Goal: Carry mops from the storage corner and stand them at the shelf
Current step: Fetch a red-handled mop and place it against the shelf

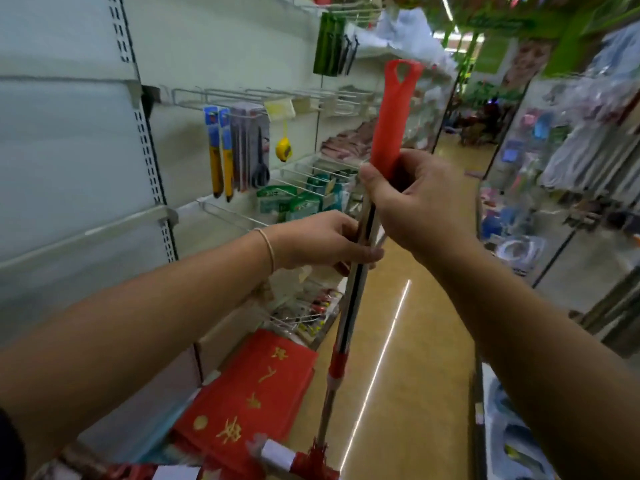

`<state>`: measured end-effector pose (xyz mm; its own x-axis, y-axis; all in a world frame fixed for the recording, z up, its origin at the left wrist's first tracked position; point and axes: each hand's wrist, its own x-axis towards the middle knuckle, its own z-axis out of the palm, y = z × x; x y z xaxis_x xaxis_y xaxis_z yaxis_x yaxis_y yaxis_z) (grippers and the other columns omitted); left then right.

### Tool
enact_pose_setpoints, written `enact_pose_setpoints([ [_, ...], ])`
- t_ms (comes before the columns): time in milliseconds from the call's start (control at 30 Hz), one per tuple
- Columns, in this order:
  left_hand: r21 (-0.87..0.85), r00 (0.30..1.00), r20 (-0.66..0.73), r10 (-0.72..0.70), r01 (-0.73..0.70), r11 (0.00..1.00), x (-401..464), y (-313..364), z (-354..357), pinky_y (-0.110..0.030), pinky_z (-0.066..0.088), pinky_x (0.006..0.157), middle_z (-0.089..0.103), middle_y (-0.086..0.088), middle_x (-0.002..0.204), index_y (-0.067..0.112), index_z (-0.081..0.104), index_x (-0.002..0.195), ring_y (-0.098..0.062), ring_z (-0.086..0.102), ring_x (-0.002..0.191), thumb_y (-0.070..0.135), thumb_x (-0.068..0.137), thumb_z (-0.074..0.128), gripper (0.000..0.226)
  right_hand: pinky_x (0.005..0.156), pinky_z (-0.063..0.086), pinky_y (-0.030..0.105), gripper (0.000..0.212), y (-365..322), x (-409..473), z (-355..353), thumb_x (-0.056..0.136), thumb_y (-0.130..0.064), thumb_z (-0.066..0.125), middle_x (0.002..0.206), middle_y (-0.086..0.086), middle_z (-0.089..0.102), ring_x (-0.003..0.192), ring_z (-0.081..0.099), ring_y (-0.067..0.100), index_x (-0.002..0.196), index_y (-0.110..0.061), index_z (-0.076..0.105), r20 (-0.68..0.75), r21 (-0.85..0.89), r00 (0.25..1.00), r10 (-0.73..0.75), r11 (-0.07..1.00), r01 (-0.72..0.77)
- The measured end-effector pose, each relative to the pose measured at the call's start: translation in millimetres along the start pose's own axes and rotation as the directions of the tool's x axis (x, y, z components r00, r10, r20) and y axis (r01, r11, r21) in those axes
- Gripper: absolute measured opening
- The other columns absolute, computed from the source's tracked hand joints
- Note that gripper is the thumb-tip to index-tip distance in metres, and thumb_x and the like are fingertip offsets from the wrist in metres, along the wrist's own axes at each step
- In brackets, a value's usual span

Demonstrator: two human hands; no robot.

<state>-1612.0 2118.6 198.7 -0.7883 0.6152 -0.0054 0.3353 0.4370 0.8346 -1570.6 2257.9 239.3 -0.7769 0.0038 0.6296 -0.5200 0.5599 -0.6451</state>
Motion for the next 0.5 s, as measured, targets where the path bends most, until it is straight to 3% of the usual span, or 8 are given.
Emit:
enact_pose_setpoints([
  [133, 0.027, 0.983, -0.156, -0.095, 0.101, 0.995, 16.4, -9.7, -27.3, -0.045, 0.056, 0.092, 0.074, -0.004, 0.102, 0.012, 0.071, 0.102, -0.020, 0.071, 0.096, 0.040, 0.088, 0.066, 0.031, 0.062, 0.056, 0.046, 0.020, 16.0, 42.8, 19.7, 0.091, -0.036, 0.069, 0.077, 0.009, 0.068, 0.068, 0.065, 0.025, 0.094, -0.016, 0.069, 0.076, 0.125, 0.994, -0.084, 0.989, 0.074],
  [233, 0.011, 0.952, -0.264, -0.153, 0.162, 0.987, 23.5, -11.6, -46.1, -0.050, 0.055, 0.091, 0.074, -0.006, 0.101, 0.015, 0.072, 0.097, -0.026, 0.070, 0.098, 0.053, 0.080, 0.069, 0.041, 0.059, 0.054, 0.049, 0.022, 23.2, 76.5, 32.8, 0.091, -0.036, 0.068, 0.074, 0.012, 0.067, 0.065, 0.063, 0.028, 0.091, -0.014, 0.070, 0.115, 0.194, 0.979, -0.170, 0.970, 0.146],
  [367, -0.036, 0.887, -0.418, -0.197, 0.201, 0.979, 28.0, -9.3, -68.7, -0.051, 0.055, 0.091, 0.069, -0.022, 0.108, -0.002, 0.067, 0.105, -0.036, 0.066, 0.102, 0.033, 0.089, 0.068, 0.038, 0.062, 0.055, 0.047, 0.025, 26.3, 113.8, 53.4, 0.092, -0.038, 0.067, 0.074, 0.011, 0.068, 0.066, 0.065, 0.027, 0.091, -0.012, 0.071, 0.170, 0.287, 0.956, -0.240, 0.940, 0.185],
  [500, -0.102, 0.775, -0.575, -0.263, 0.251, 0.963, 22.5, -7.6, -85.1, -0.042, 0.058, 0.089, 0.070, -0.019, 0.109, -0.003, 0.067, 0.109, -0.032, 0.067, 0.103, 0.027, 0.088, 0.069, 0.036, 0.060, 0.053, 0.048, 0.029, 20.0, 140.9, 83.6, 0.089, -0.039, 0.068, 0.072, 0.013, 0.066, 0.065, 0.064, 0.030, 0.088, -0.010, 0.071, 0.177, 0.387, 0.941, -0.288, 0.900, 0.203],
])
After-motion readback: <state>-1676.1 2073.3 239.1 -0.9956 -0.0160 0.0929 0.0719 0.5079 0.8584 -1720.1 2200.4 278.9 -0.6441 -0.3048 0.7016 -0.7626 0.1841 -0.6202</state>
